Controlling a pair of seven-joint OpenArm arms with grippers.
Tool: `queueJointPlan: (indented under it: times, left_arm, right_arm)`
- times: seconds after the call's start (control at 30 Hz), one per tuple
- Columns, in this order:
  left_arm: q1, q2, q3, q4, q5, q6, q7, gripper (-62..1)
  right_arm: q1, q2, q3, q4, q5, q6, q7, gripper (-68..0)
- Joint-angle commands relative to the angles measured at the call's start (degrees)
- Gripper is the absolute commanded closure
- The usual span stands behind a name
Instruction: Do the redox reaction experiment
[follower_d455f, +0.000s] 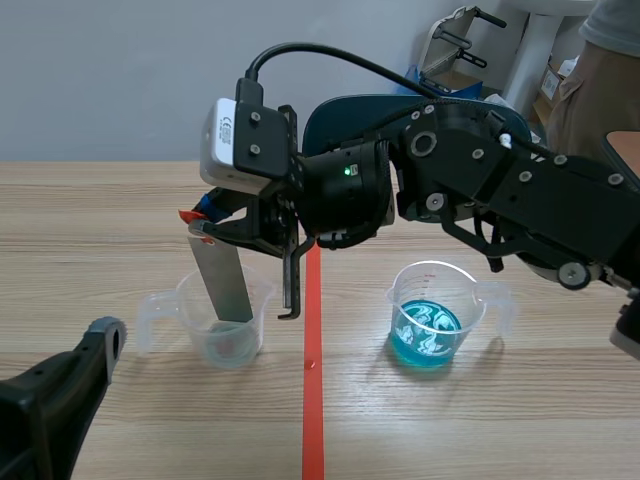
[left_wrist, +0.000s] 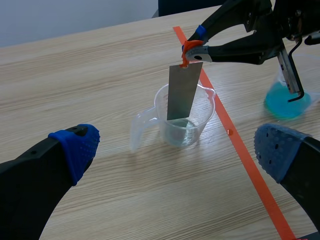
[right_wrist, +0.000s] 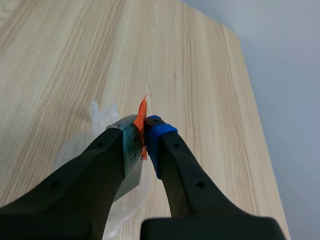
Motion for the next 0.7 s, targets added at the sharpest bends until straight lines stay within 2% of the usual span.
queueJointPlan:
  times: [0.0,0.6,0.67]
  left_arm:
    - [0.3,0.3,0.2,0.7,0.0,0.1,-1.0,-62.3]
    - [0.3,0.3,0.2,0.7,0.0,0.1,-1.0,-62.3]
    - [0.3,0.3,0.2,0.7,0.0,0.1,-1.0,-62.3]
  right_arm:
    - [1.3,-0.6,-0.2,0.4,-0.5,-1.1,0.1,-0.8]
    - [1.3,-0.7,-0.3,0.3,-0.8,-1.0,1.1,-1.0]
    - [1.3,-0.7,-0.3,0.3,-0.8,-0.6,1.1,-5.8]
